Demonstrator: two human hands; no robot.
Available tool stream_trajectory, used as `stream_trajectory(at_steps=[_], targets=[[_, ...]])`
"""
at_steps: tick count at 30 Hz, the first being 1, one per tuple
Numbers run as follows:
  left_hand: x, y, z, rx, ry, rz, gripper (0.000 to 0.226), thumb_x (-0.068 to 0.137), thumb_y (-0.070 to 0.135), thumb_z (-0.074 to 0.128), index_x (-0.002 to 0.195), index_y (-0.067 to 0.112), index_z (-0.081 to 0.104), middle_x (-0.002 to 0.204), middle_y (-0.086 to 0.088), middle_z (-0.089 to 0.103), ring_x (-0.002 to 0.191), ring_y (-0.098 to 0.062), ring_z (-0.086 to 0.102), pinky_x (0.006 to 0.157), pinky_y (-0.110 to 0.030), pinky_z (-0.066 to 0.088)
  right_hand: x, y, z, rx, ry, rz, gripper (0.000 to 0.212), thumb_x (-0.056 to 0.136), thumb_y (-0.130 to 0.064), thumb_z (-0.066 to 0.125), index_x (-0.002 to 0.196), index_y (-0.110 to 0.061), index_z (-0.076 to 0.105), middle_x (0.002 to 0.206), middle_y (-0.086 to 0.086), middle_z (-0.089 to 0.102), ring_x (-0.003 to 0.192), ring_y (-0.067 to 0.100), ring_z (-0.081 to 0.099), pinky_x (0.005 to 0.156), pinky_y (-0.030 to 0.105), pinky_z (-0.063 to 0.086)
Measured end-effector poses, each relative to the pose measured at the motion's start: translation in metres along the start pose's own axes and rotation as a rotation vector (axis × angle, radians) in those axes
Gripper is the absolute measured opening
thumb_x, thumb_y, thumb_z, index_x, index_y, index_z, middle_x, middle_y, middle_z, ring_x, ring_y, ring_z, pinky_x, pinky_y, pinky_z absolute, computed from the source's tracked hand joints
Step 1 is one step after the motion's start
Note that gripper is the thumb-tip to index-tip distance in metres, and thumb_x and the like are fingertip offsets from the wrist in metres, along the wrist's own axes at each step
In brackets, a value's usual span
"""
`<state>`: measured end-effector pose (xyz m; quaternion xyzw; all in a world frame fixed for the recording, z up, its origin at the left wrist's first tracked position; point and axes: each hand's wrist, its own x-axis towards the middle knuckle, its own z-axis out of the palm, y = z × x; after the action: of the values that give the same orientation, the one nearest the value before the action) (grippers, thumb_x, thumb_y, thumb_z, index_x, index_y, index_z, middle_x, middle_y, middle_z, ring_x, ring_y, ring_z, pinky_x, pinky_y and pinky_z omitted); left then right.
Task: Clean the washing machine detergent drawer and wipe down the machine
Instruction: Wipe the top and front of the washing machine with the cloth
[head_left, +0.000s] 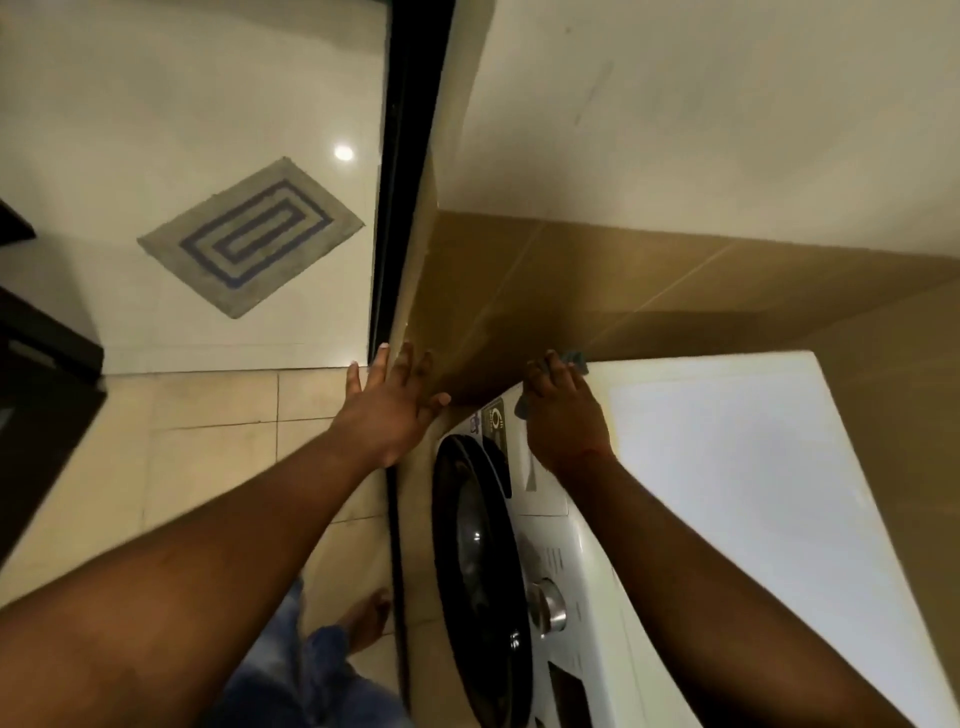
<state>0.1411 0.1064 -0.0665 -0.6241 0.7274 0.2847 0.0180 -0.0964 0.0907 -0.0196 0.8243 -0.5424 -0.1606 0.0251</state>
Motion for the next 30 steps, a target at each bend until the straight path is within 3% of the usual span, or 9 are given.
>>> stream_trajectory(at_steps=[6,11,14,17,19,23,27,29,30], targets=[[0.000,-0.012,-0.007,-0.066,0.000,-0.017,0.076,0.091,0.067,0.003,0.155,0.029,-0.008,0.164,-0.005,-0.012,0.150,-0.028,-0.013,0.119,-0.058,-0.001,-0.022,-0.011,0.005,-0.320,-0.246,-0.156,0.050,0.100,-0.030,0.032,0.145,-0.011,0.043,0.157,0.009,0.031,0.149,0.030,0.013,0.121,0.045,0.001],[-0.002,-0.029,-0.006,-0.029,-0.016,-0.001,0.075,0.091,0.067,0.003,0.155,0.028,-0.004,0.163,-0.003,-0.015,0.150,-0.026,-0.015,0.119,-0.057,-0.002,0.042,-0.033,0.027,-0.268,-0.333,-0.065,0.053,0.101,-0.036,0.030,0.145,-0.009,0.042,0.155,0.013,0.033,0.147,0.030,0.019,0.120,0.049,-0.002],[-0.004,-0.043,-0.005,0.005,-0.047,0.005,0.079,0.087,0.069,-0.003,0.155,0.029,-0.007,0.162,-0.002,-0.018,0.149,-0.025,-0.018,0.119,-0.056,-0.003,0.036,-0.049,0.050,0.133,-0.312,0.109,0.048,0.100,-0.034,0.035,0.148,-0.027,0.034,0.152,0.008,0.040,0.142,0.025,0.031,0.115,0.037,0.026],[-0.002,-0.053,-0.005,-0.008,-0.086,-0.021,0.079,0.085,0.069,-0.004,0.154,0.031,-0.011,0.162,-0.002,-0.018,0.149,-0.025,-0.017,0.119,-0.057,-0.003,-0.008,-0.065,0.056,0.278,-0.328,0.240,0.036,0.101,-0.026,0.037,0.132,-0.043,0.044,0.133,-0.005,0.053,0.124,0.023,0.051,0.080,0.014,0.041],[0.001,-0.054,-0.004,-0.028,-0.096,-0.036,0.077,0.087,0.067,-0.003,0.154,0.030,-0.012,0.162,-0.002,-0.017,0.149,-0.025,-0.017,0.119,-0.057,-0.003,-0.022,-0.066,0.063,0.254,-0.422,0.201,0.037,0.100,-0.021,0.041,0.136,-0.030,0.047,0.135,0.002,0.052,0.124,0.020,0.051,0.093,0.021,0.045],[0.011,-0.047,-0.005,-0.018,-0.097,0.000,0.090,0.077,0.073,-0.012,0.154,0.028,-0.009,0.162,-0.003,-0.018,0.149,-0.027,-0.016,0.119,-0.058,-0.002,0.022,-0.050,0.062,0.322,-0.415,0.218,0.047,0.102,-0.016,0.033,0.149,-0.009,0.031,0.157,0.014,0.027,0.145,0.026,0.024,0.116,0.018,0.016],[0.021,-0.038,-0.007,-0.015,-0.097,0.039,0.107,0.062,0.078,-0.029,0.154,0.028,-0.008,0.163,-0.004,-0.016,0.149,-0.028,-0.017,0.118,-0.059,-0.001,0.060,-0.037,0.047,0.011,-0.345,0.106,0.057,0.103,-0.030,0.026,0.151,-0.001,0.021,0.160,0.020,0.014,0.149,0.036,0.006,0.122,0.044,0.006],[0.025,-0.037,-0.008,-0.035,-0.093,0.037,0.102,0.066,0.078,-0.025,0.154,0.029,-0.008,0.163,-0.004,-0.015,0.149,-0.028,-0.017,0.118,-0.060,-0.001,0.036,-0.044,0.039,0.251,-0.326,0.171,0.052,0.104,-0.027,0.025,0.153,-0.010,0.024,0.158,0.018,0.022,0.147,0.035,0.018,0.116,0.017,0.023],[0.026,-0.036,-0.009,-0.054,-0.085,0.033,0.097,0.070,0.076,-0.019,0.154,0.029,-0.008,0.163,-0.004,-0.014,0.149,-0.027,-0.017,0.118,-0.059,-0.002,0.019,-0.057,0.033,0.393,-0.387,0.258,0.047,0.105,-0.026,0.027,0.151,-0.019,0.029,0.155,0.014,0.032,0.142,0.032,0.029,0.097,0.001,0.033]])
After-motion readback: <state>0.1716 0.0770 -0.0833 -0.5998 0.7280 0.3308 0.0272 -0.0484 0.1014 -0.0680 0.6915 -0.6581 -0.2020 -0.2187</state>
